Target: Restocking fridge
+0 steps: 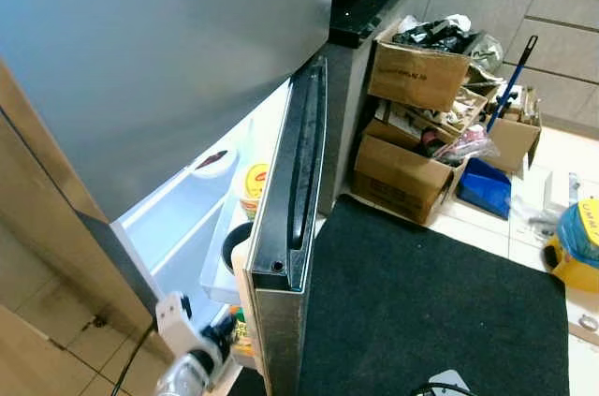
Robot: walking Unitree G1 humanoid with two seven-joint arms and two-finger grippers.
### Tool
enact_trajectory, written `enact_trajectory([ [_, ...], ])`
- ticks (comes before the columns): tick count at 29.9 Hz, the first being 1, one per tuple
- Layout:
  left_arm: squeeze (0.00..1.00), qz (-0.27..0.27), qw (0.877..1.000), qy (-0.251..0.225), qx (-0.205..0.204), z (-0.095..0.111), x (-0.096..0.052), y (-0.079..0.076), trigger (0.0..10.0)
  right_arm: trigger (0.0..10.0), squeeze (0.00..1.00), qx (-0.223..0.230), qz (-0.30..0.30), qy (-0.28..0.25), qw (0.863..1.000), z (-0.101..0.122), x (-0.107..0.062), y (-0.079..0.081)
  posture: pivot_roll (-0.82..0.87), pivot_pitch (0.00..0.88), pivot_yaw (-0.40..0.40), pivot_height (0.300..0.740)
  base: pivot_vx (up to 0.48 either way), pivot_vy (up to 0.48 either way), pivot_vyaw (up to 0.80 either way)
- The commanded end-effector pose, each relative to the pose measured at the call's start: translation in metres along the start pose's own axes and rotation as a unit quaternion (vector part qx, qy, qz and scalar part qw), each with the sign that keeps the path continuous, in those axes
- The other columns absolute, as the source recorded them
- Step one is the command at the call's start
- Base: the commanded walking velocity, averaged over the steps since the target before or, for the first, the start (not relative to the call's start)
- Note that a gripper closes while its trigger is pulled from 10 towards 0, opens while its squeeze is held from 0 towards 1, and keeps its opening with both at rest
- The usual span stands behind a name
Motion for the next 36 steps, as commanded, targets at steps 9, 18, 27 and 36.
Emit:
enact_trajectory([
  [9,0.0,0.0,0.999,-0.043,0.001,0.01,0.009,-0.014,10.0,10.0,0.0,0.002,-0.003,0.003,1.0,-0.002,0.0,-0.002,-0.07,0.0,-0.043,0.74,0.0,0.0,0.0],
  [18,0.0,0.06,0.998,-0.013,0.032,0.005,0.006,-0.002,10.0,10.0,0.0,-0.001,-0.003,0.003,1.0,-0.002,0.0,-0.002,-0.07,0.0,-0.041,0.74,0.0,0.0,0.0],
  [27,0.0,0.094,0.98,0.132,0.116,-0.041,-0.01,0.012,10.0,10.0,0.0,-0.003,-0.002,0.004,1.0,-0.002,0.0,-0.002,-0.07,0.0,-0.04,0.74,0.0,0.0,0.0],
  [36,0.0,0.15,0.983,0.071,0.078,-0.02,-0.013,0.027,10.0,10.0,0.0,-0.002,-0.003,0.004,1.0,-0.002,0.0,-0.002,-0.07,0.0,-0.04,0.74,0.0,0.0,0.0],
])
Point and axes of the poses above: a point about 5 cm out from each wrist's last joint towards the gripper, its own x axis pointing out of the wrist towards the gripper, its own z axis along the axis of the wrist's last joint, y = z × x, the point moved 1 cm from there along x, pointing out of the wrist towards the gripper, and after that the axes turned 2 degrees about x, right-handed, at the moved point
